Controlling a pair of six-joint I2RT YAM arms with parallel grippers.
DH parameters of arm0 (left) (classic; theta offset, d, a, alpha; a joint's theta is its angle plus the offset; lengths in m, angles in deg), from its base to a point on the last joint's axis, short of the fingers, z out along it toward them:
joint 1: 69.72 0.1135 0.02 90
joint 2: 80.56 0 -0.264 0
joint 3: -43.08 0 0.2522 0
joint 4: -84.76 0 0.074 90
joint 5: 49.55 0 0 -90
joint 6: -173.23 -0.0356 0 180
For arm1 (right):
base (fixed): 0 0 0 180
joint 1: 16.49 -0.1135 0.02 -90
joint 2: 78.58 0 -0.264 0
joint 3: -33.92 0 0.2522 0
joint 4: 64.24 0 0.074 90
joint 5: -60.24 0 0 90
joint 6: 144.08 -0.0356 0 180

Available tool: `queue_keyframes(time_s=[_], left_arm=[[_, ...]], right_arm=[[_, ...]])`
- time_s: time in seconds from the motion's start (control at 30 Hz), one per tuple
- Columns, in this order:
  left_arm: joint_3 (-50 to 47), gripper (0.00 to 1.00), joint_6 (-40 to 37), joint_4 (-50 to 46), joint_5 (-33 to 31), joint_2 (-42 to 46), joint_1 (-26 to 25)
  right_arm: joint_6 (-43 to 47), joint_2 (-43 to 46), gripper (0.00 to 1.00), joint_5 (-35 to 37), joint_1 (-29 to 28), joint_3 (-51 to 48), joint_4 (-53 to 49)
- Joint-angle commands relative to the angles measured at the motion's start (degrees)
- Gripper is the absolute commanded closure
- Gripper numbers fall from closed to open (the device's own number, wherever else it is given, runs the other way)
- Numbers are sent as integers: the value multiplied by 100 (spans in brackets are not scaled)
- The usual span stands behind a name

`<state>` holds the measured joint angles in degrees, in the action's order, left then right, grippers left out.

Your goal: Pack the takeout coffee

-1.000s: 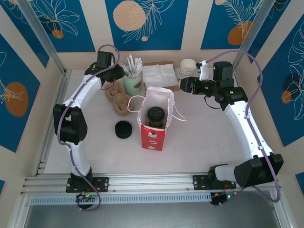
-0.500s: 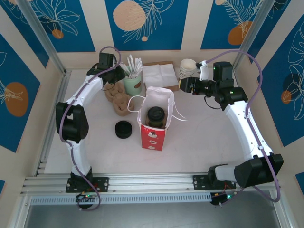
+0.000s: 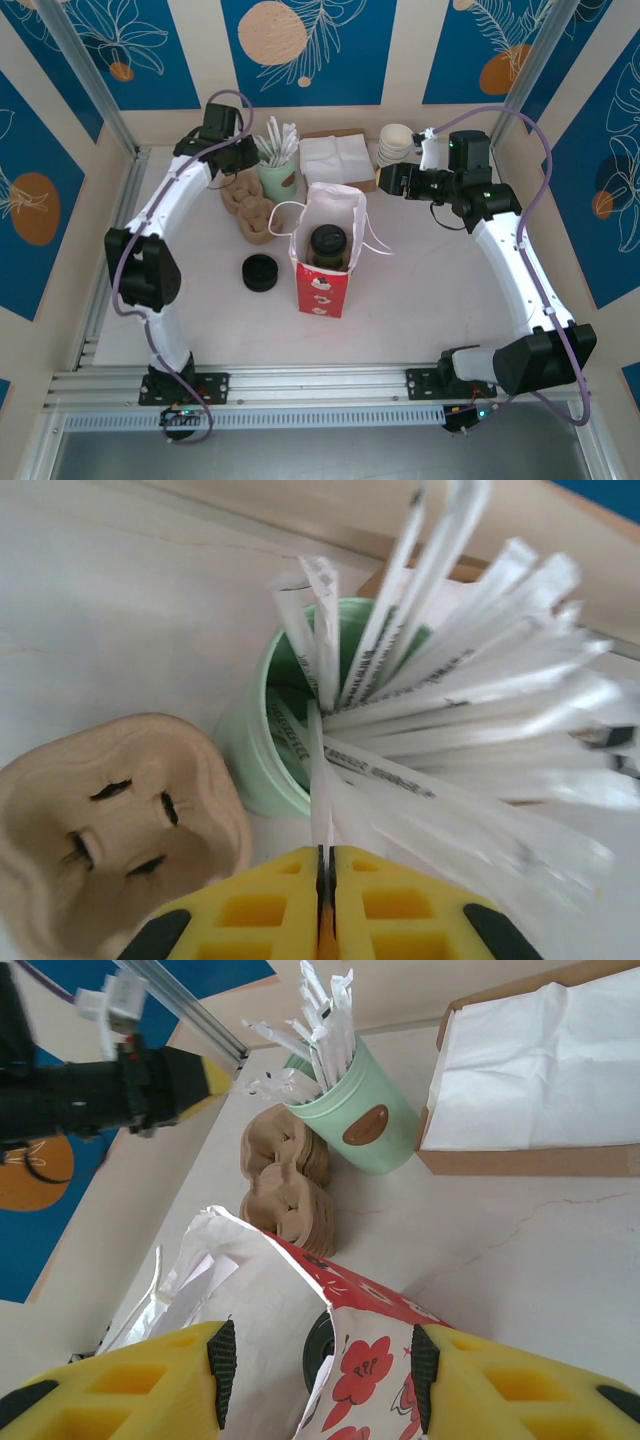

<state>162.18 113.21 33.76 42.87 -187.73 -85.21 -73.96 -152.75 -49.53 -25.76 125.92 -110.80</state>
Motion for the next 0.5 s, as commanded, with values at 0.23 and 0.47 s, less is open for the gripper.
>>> queue_keyframes(time_s=[0.23, 0.47], left_arm=[[839, 90, -818, -1703, -241, 1295, -172], [1409, 89, -1261, -2494, -230, 2019, -299]], right_arm=[[41, 88, 48, -124, 69, 104, -95], [54, 63, 48, -164, 102, 104, -69]])
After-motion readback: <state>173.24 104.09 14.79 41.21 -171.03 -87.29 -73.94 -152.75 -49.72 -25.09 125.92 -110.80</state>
